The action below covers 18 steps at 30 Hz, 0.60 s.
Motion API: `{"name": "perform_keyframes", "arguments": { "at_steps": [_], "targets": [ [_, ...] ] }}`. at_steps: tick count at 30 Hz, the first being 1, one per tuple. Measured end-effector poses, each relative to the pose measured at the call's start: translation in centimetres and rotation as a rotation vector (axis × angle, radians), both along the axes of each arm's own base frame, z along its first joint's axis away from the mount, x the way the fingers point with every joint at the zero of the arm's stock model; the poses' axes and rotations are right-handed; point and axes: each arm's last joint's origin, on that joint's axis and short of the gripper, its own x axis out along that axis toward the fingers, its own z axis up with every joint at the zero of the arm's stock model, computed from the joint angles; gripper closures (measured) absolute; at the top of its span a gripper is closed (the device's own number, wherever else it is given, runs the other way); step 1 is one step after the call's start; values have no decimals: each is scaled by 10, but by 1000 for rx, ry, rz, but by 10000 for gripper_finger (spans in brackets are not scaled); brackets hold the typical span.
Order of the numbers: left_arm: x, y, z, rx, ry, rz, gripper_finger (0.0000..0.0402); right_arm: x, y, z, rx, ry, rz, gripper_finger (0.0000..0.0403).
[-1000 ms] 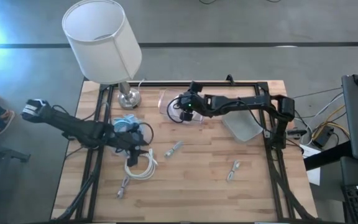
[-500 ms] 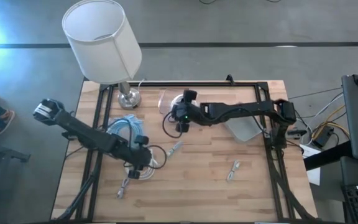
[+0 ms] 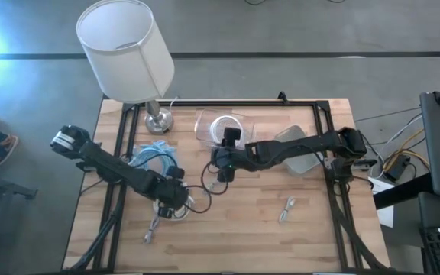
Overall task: Pick & Place USB Port
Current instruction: Put the white HDMI cable into the transparent bin
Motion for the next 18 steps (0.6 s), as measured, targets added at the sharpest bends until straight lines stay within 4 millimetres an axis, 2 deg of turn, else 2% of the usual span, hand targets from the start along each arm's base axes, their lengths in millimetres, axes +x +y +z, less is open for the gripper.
{"name": "perform_keyframes", "arguments": {
  "at_steps": [9,14,18],
  "targets": [
    [4,6,-14,51,61,63,234,-9,21,-6,66,43,-31,229],
    [9,10,-29,74,123,91,234,-10,26,-6,67,42,-21,231],
    [12,11,-33,70,145,100,235,-10,27,-6,68,42,-21,229]
  ]
}}
